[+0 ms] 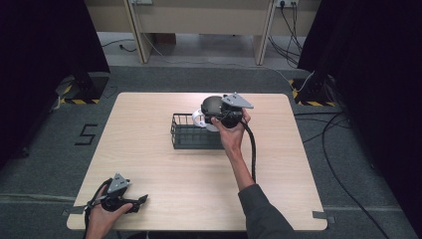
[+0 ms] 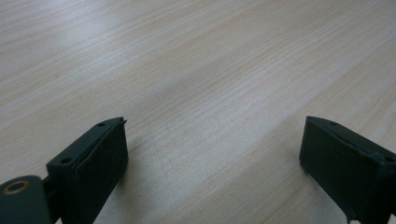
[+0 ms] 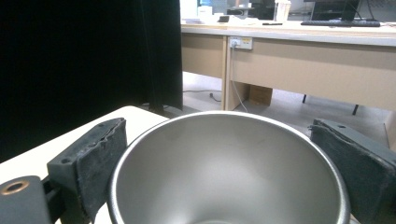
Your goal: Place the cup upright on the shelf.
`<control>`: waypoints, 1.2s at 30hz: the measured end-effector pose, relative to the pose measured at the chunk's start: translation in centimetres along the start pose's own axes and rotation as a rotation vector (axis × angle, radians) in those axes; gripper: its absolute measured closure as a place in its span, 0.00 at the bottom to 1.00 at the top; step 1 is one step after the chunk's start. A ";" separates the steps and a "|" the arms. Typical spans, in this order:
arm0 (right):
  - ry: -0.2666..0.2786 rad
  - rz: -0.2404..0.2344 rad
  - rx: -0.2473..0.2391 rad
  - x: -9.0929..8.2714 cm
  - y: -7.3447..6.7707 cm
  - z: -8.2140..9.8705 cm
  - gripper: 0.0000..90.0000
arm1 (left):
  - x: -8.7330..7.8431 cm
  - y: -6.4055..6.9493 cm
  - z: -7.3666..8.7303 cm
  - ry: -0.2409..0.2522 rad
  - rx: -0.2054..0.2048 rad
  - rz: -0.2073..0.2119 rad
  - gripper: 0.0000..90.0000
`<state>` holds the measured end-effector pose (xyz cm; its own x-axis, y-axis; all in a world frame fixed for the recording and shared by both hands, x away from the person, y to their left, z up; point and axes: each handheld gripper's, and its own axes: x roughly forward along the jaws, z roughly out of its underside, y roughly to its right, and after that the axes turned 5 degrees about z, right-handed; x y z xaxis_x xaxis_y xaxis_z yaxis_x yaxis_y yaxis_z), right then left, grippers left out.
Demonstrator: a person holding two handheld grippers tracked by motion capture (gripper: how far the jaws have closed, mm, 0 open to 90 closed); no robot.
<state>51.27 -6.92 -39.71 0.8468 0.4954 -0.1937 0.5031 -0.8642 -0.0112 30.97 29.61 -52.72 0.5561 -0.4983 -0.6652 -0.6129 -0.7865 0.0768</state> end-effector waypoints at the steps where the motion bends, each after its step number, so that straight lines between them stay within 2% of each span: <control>1: -0.002 0.003 0.007 0.1 0.0 0.1 0.07 | 0.0 0.0 0.0 0.000 0.000 0.000 0.08; 8: 0.004 0.011 0.020 0.2 0.0 0.6 0.07 | 0.0 0.0 0.0 0.000 0.001 0.000 0.08; 16: -0.005 0.015 0.000 0.5 -0.4 0.9 0.07 | 0.0 0.0 0.0 0.001 -0.001 0.001 0.08; 23: -0.001 0.017 0.009 0.7 -0.4 1.4 0.07 | 0.0 0.0 0.0 -0.003 0.002 0.001 0.08; 31: -0.007 -0.016 0.031 1.2 -0.1 2.2 0.07 | 0.0 0.0 0.0 -0.002 0.002 0.000 0.08; 36: -0.015 -0.028 0.027 1.5 -0.1 2.8 0.07 | 0.0 0.0 0.0 -0.002 0.002 0.000 0.08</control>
<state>51.99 -6.32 -42.78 0.8296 0.5185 -0.2074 0.5217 -0.8520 -0.0433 30.97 29.62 -52.72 0.5551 -0.4977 -0.6665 -0.6138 -0.7858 0.0755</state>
